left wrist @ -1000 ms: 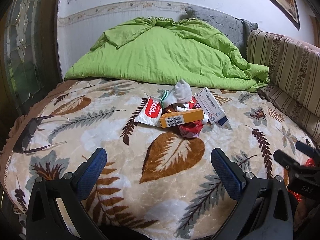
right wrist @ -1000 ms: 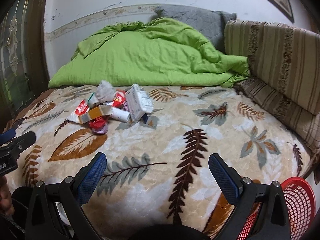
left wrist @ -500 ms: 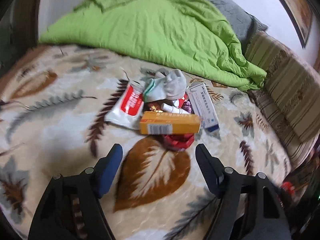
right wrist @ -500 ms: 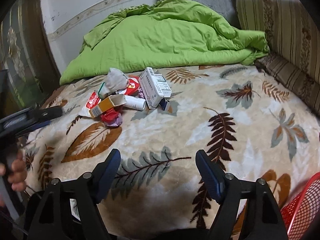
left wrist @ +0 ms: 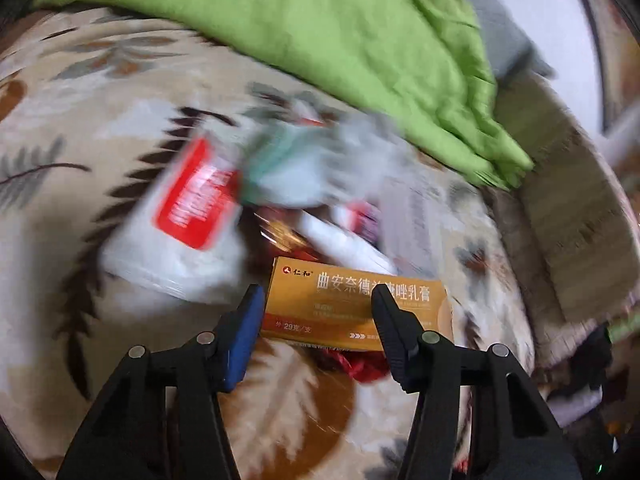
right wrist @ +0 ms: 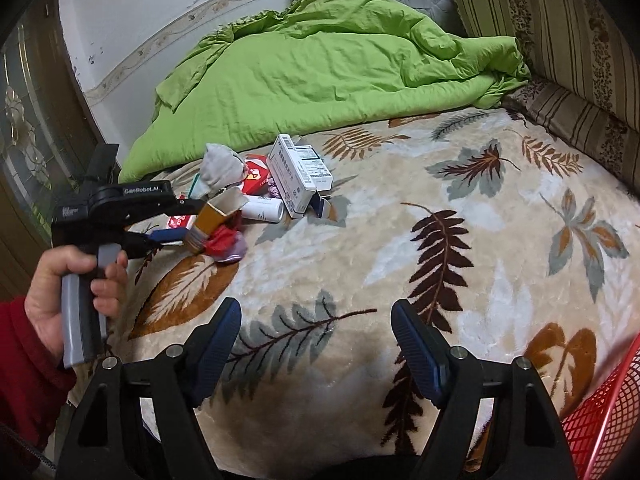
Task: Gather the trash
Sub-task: 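Lower the left tool onto the orange ointment box and close on it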
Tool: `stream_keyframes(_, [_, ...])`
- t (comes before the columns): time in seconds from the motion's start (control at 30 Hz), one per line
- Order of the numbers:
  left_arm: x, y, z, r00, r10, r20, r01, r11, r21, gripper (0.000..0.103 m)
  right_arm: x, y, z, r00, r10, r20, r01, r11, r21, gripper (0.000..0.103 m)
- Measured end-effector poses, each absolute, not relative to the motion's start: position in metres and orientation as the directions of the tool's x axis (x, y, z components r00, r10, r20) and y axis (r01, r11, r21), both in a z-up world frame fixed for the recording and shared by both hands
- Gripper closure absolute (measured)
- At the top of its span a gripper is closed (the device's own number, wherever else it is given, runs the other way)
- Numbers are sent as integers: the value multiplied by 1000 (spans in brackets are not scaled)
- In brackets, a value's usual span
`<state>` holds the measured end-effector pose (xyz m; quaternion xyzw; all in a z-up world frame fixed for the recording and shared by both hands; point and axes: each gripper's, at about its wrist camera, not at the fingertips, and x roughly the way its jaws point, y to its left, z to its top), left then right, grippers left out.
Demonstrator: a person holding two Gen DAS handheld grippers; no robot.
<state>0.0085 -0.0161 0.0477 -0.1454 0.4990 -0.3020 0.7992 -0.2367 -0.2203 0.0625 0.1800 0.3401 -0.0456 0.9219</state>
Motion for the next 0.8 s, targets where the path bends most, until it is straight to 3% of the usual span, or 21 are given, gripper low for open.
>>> stream_keyframes(0.13, [-33,-41,57,178,-706,-686,538,653,-533,49,-238,-225,63,773,50,-633,211,920,331,22])
stream_keyframes(0.23, [-50,-45,72,219,-698,-682,628,636,-448,48,-239,-229,62,775,53,-629,225,908,354,22])
stream_keyframes(0.33, [-40,-41,81,283,-683,-674,608,671,-425,37,-243,-233,63,787,47,-615,236,898,370,22])
stream_keyframes(0.53, [-39,-41,83,251,-719,-648,589,645,-487,36,-249,-247,61,802,31,-596,286,856,430,22])
stream_keyframes(0.6, [-48,-50,82,247,-705,-664,637,635,-437,30,-250,-254,59,806,37,-591,300,835,461,21])
stream_keyframes(0.8, [-76,-85,69,287,-612,-737,770,605,-202,30,-254,-261,57,809,38,-587,320,808,494,21])
